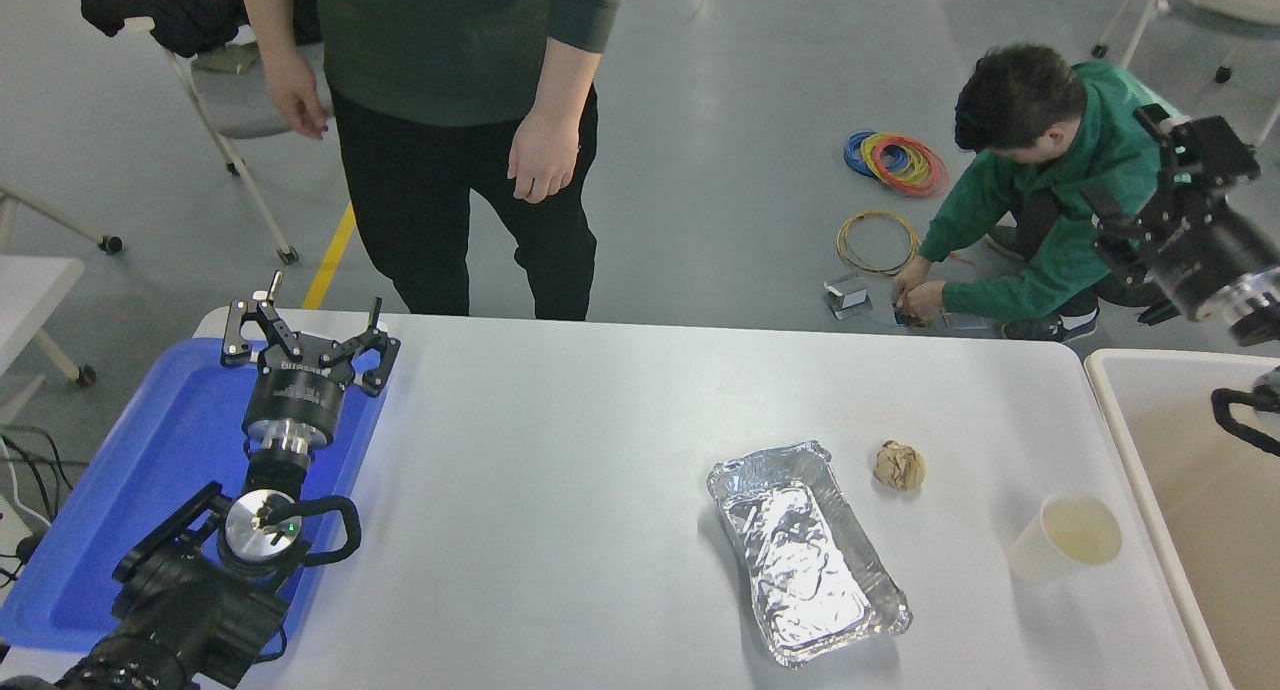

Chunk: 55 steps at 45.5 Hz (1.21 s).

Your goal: Pick up paper cup place in dustbin

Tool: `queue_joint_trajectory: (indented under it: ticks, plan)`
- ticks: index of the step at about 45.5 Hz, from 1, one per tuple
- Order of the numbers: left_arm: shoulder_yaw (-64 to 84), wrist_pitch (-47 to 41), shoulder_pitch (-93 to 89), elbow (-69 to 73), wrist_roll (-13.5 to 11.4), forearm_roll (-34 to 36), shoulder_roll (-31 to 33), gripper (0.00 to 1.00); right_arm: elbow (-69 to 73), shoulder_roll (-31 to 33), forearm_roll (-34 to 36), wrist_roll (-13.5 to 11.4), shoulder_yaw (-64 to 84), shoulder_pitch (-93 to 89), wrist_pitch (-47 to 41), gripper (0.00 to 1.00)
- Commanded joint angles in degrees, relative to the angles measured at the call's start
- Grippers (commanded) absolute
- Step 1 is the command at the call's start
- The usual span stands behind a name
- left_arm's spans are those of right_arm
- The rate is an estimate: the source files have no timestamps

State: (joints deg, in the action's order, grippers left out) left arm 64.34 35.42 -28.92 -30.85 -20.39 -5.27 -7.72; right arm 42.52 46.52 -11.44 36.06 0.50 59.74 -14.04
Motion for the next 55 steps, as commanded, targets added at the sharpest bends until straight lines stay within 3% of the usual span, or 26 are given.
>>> queue_joint_trajectory:
  ticks: [1,12,26,35,39,51,55]
  plan:
    - [0.0,0.1,0.0,0.0,0.0,0.0,0.0,1.0,0.0,3.1,-1.0,-0.2,34.6,20.2,-3.4,1.0]
    - [0.0,0.1,0.0,0.0,0.0,0.1,0.0,1.0,0.0,-3.4,-0.8,-0.4,62.9,37.5,-11.1,1.0]
    - [0.0,0.1,-0.1,0.0,0.0,0.0,0.0,1.0,1.2,-12.9,-0.9,-0.3,79.9,47.0,-15.2,1.0]
    - [0.0,0.1,0.0,0.0,0.0,0.0,0.0,1.0,1.3,-18.4,-0.9,-0.5,86.9,51.9,-29.9,1.0]
    - [0.0,0.1,-0.1,0.0,0.0,0.0,0.0,1.0,1.3,-19.8,-1.2,-0.7,87.3,53.6,-31.0,1.0]
    - [0.0,0.1,0.0,0.0,0.0,0.0,0.1,1.0,1.4,-23.1,-2.4,-9.5,90.6,57.1,-31.0,1.0]
    - [0.0,0.0,-0.1,0.0,0.0,0.0,0.1,1.0,2.1,-23.5,-2.4,-11.4,90.6,57.1,-31.0,1.0]
